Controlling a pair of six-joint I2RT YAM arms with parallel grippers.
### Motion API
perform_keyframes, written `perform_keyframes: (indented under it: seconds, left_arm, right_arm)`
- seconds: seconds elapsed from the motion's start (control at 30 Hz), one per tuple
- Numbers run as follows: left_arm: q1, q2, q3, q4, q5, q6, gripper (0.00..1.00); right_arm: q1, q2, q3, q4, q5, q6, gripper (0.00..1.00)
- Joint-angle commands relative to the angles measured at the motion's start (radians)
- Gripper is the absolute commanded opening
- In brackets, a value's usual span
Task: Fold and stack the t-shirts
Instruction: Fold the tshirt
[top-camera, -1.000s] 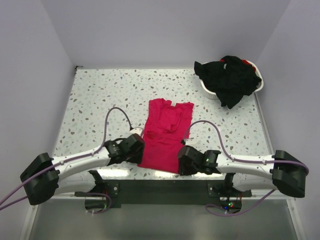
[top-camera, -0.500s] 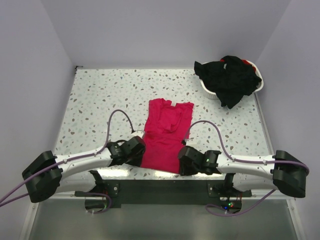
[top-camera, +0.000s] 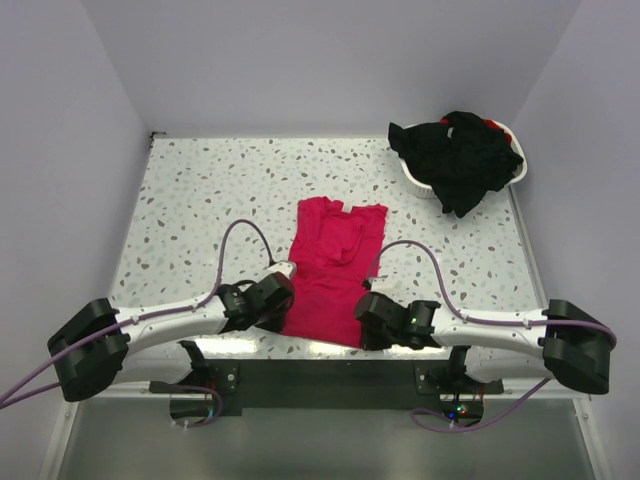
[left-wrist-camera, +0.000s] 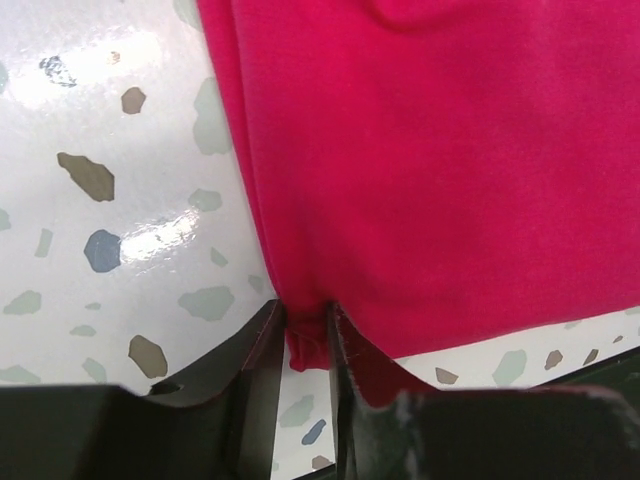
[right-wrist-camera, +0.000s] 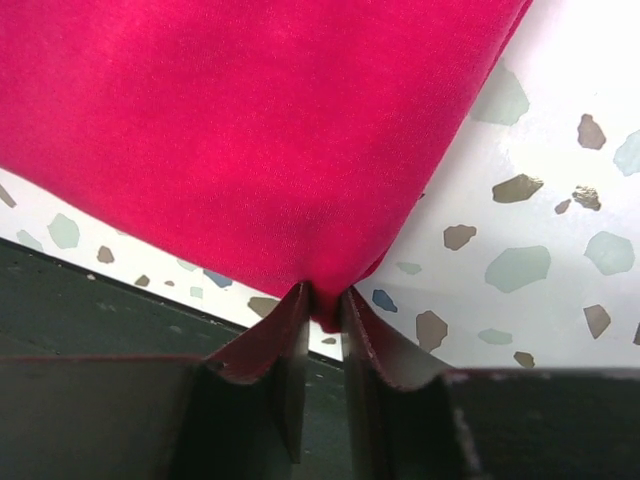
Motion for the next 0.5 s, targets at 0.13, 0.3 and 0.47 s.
perform_keyframes:
  seconds: [0.13,0.3,0.47]
  left_arm:
    - [-0.016,0.059,-0.040,0.057,0.097,0.019,0.15]
    - [-0.016,0.067,-0.044,0.074,0.094,0.023,0.00]
    - [-0.016,-0.002,-0.034,0.070,0.038,0.009,0.00]
  right_arm:
    - [0.008,-0.009,-0.011,-0.020,0.036,0.011,0.11]
    - [0.013,-0.010,-0.002,-0.026,0.039,0.011,0.02]
    - [0.011,-0.079,0.021,-0.116,0.104,0.025,0.00]
